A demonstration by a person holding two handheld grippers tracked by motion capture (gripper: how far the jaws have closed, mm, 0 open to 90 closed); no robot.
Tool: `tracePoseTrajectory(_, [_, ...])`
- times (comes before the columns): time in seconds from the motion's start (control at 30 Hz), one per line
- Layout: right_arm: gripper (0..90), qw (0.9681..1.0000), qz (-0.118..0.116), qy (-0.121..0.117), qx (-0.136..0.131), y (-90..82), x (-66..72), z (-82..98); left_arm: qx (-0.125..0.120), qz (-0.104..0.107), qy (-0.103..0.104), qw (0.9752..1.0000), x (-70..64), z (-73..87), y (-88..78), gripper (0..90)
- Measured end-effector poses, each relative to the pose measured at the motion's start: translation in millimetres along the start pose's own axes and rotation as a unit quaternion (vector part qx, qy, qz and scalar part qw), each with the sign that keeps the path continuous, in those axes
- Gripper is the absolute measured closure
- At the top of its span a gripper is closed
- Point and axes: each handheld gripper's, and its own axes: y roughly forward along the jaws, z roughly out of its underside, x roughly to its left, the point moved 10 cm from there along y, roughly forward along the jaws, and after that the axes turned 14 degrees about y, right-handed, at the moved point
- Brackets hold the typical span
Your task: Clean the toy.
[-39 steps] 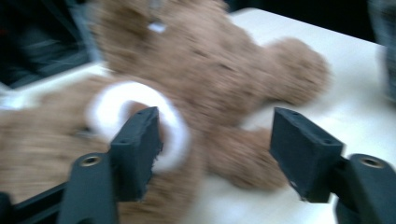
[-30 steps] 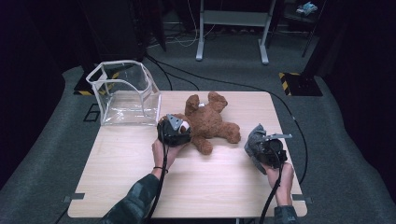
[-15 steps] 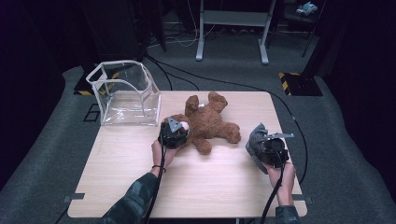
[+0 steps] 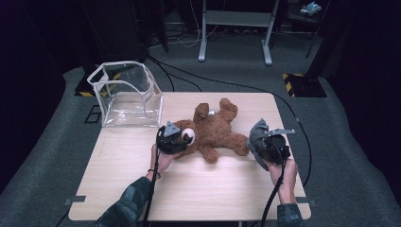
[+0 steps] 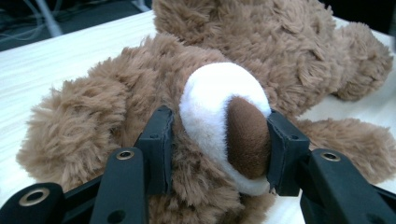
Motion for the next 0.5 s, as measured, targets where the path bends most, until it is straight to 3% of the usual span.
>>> tracePoseTrajectory(0.13, [70.4,1.0000,-0.003,-0.006,-0.005,-2.5,6.7,-7.1,0.001,0.046,0.009,0.9989,-12.4,-1.4,-3.0,50.6])
tracePoseTrajectory(0.27, [70.5,0.9998,-0.009,-0.018,-0.009,-4.8,19.8,-16.6,-0.003,0.069,0.008,0.9976,-20.8,-4.1,-4.5,50.1])
tracePoseTrajectory(0.4, [70.6,0.9985,-0.031,-0.041,-0.017,-7.3,51.2,-34.7,-0.005,0.095,0.010,0.9954,-30.6,-6.2,-6.5,49.6])
tracePoseTrajectory(0.5, [70.8,0.9967,-0.037,-0.071,-0.016,-0.8,79.5,-46.5,-0.010,0.097,0.019,0.9950,-36.1,-7.2,-6.7,48.6])
